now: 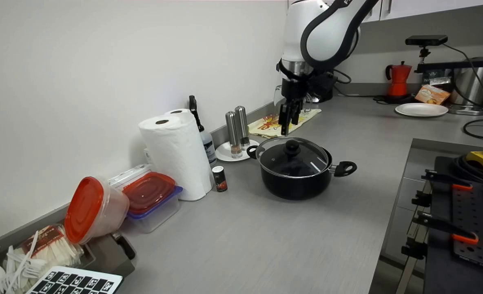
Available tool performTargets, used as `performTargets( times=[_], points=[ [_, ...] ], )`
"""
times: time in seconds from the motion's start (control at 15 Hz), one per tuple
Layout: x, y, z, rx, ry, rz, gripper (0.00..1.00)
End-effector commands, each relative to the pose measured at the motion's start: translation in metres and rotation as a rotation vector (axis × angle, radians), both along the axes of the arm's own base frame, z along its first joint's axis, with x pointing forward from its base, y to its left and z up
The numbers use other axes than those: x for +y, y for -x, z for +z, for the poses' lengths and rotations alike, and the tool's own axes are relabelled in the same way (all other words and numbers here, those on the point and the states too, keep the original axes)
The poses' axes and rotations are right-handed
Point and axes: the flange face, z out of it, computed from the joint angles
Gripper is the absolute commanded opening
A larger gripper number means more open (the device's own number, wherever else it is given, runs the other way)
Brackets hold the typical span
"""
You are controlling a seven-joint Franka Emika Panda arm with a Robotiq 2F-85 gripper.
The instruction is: Uncover the pot and put the lid on the counter
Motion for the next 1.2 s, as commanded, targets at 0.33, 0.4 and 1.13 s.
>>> performTargets(
  times=[0.33, 0.4, 1.13],
  points=[
    [-0.004, -0.010, -0.035, -0.030, 0.115, -0.050, 1.00],
    [-0.004, -0.011, -0.037, -0.026, 0.117, -0.056, 1.00],
    [0.002, -0.018, -0.048, -0.008, 0.119, -0.071, 1.00]
  ],
)
